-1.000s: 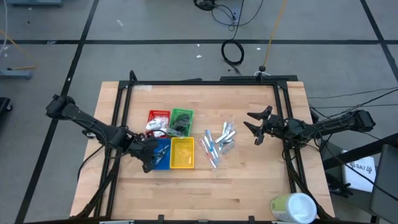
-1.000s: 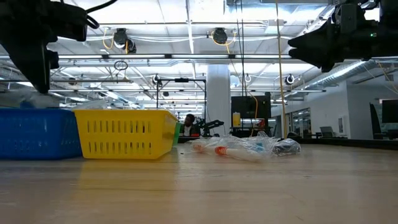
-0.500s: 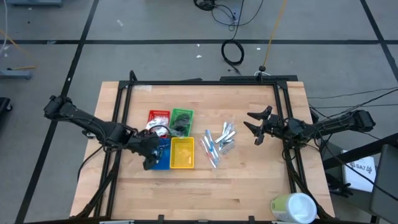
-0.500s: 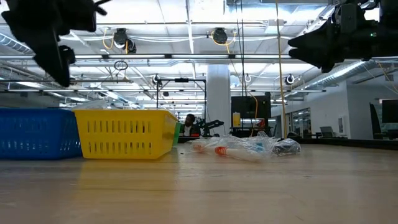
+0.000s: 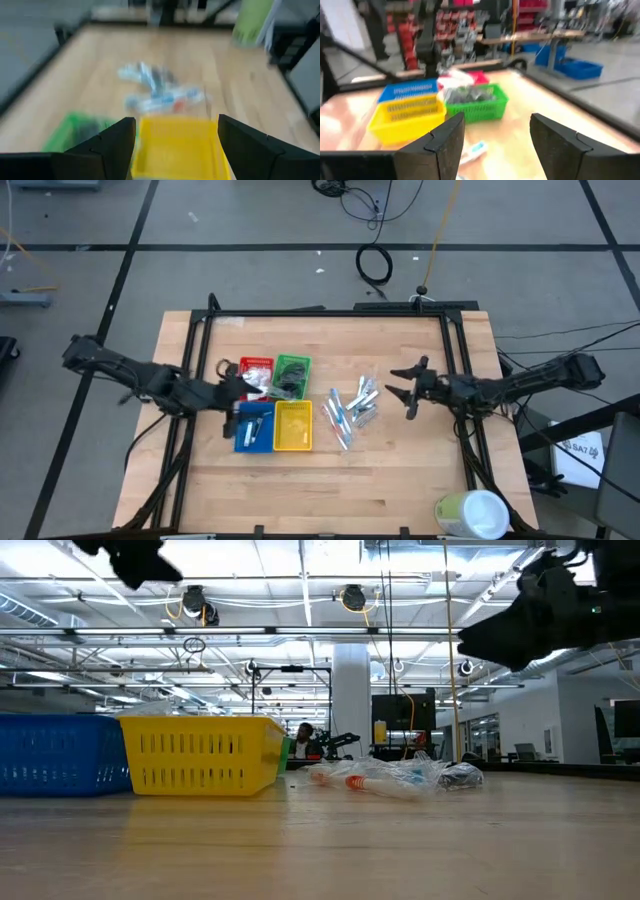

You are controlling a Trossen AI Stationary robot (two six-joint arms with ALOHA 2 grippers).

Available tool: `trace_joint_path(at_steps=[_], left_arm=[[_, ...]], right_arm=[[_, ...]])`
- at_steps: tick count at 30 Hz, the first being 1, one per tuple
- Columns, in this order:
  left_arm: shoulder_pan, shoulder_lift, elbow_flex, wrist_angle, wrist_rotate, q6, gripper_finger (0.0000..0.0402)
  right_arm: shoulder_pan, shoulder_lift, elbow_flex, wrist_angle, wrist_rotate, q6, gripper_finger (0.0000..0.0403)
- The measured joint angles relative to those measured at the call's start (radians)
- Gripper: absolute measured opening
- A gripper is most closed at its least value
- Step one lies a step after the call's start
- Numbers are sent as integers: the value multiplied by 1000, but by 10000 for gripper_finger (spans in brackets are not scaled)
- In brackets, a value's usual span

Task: Pick & Place Travel size toiletries
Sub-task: Put the silver nail cutter into the blue bin

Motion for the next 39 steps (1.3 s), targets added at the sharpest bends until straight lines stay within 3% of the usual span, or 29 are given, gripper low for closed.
trace_joint_path(at_steps=[6,12,18,25,39], left_arm=[[76,-110,-124,230,49,147,276],[177,-140,-208,293,47,79,278],[241,-135,-229,289,39,26,270],[269,-129,-229,289,39,18,269],[272,-129,-229,254,34,21,269]], right_arm=[[0,243,162,-190,-36,24,212],[-2,534,331,-321,-94,1,212],[-36,728,435,-355,-256,-20,196],[-68,804,466,-461,-262,-23,170],[-71,792,466,-565,-316,-21,160]])
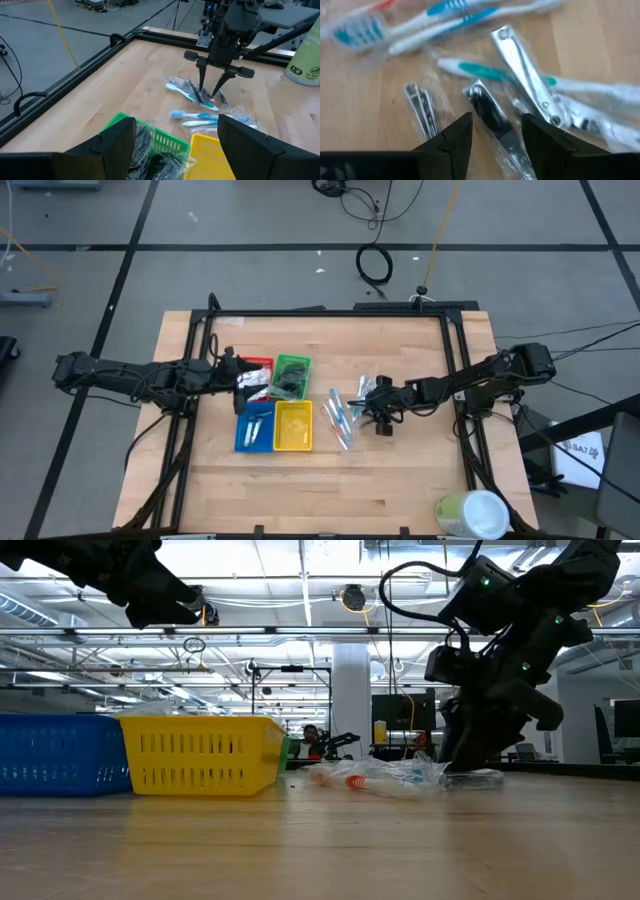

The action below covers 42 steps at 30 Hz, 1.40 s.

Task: Pick & Place Travel size toiletries
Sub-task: Put the silver nail cutter into the blue bin

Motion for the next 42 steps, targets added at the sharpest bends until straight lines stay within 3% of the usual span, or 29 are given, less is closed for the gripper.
trace_joint_path(at_steps=[22,27,35,42], left_arm=[[0,0,0,-1,-4,-3,269],[0,0,0,0,-4,-9,269],[0,0,0,28,6,-26,269],[0,0,0,39,5,-33,269]], right_arm=[[-27,-41,-87,-18,1,54,157],[-27,-40,-88,-22,-1,38,120],[-36,-50,-89,-28,-14,-11,17],[-46,-160,-93,-25,-17,-37,23]])
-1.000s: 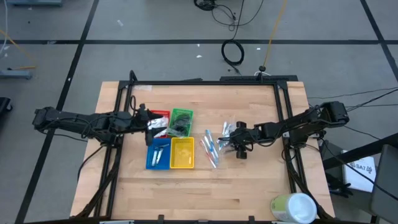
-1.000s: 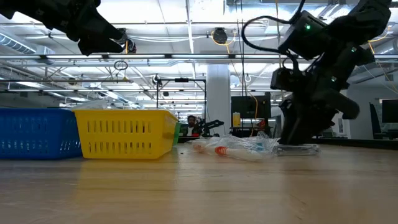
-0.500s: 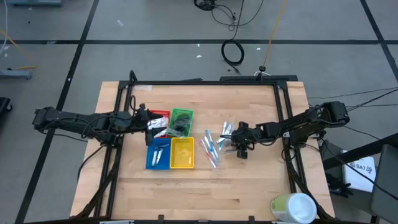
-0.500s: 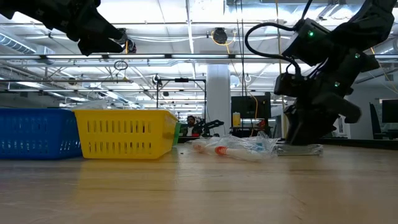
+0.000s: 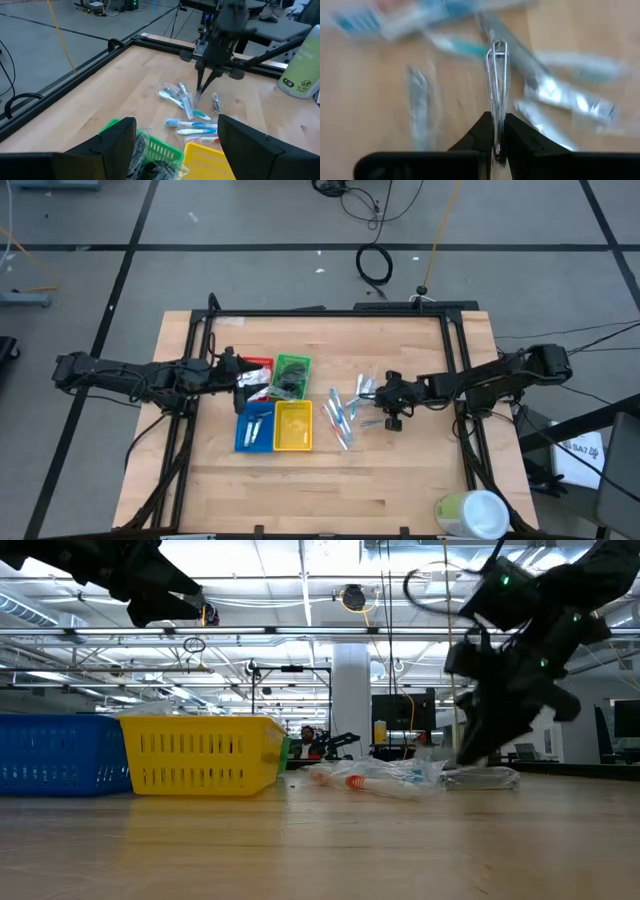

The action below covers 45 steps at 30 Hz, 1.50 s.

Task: Pick & Place Travel size toiletries
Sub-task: Put the silver nail cutter into the blue bin

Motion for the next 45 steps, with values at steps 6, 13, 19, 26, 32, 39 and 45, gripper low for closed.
trace_joint_path(at_steps=[6,13,19,26,32,39,45], left_arm=[[0,44,0,1,0,11,269],[0,223,0,206,0,74,269],[0,405,0,528,1,184,269],[0,592,0,936,96,307,269],[0,723,16,1226,219,379,269],[0,844,134,1215,241,394,269],[0,935,235,1216,274,445,269]], right_arm=[[12,-124,0,130,-1,-47,17],[34,-95,2,480,-8,-196,17],[30,4,2,713,-5,-231,17],[31,90,2,1051,-13,-262,17],[26,136,2,1246,-137,-260,17],[26,143,2,1257,-136,-251,17],[26,143,2,1248,-138,-250,17]])
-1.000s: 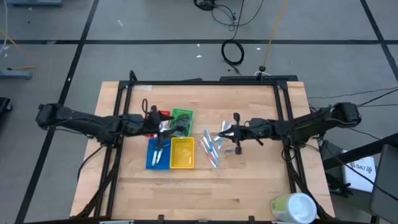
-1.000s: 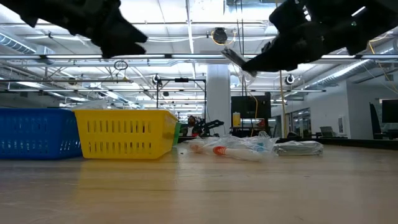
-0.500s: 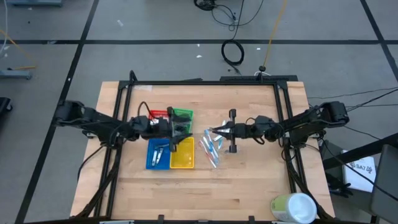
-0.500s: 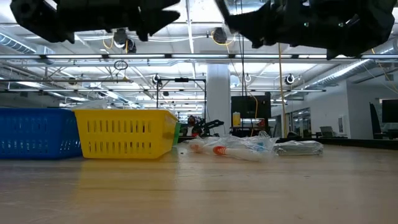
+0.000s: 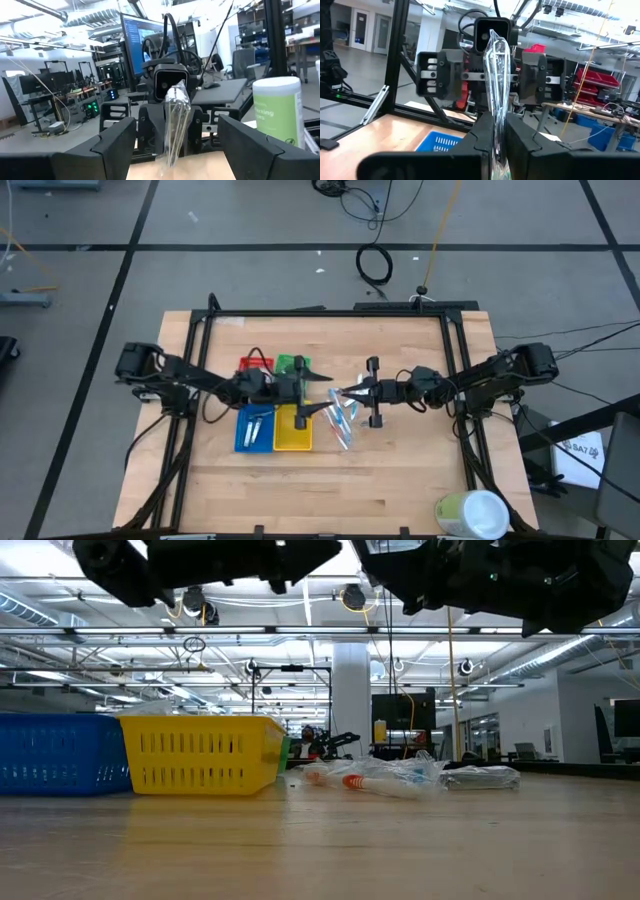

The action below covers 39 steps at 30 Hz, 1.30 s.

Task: Pick & Place Travel size toiletries
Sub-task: Put the silver nail cutter into the blue bin

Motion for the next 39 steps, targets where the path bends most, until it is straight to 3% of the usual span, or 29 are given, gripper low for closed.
trace_joint_path(at_steps=[15,19,24,28,34,39], left_arm=[[22,92,109,-8,0,8,264],[24,92,109,-15,1,8,219],[24,92,109,-23,15,9,116],[26,92,109,-30,82,52,31],[26,93,109,-42,67,51,37],[27,56,107,-110,55,59,27]], right_arm=[[0,0,1,-15,-1,-7,17],[0,0,1,-22,0,-7,17],[-1,0,1,-24,2,-8,17],[0,-2,2,-32,2,-12,17],[0,-2,2,-53,16,3,34],[0,-15,2,-167,130,33,102]])
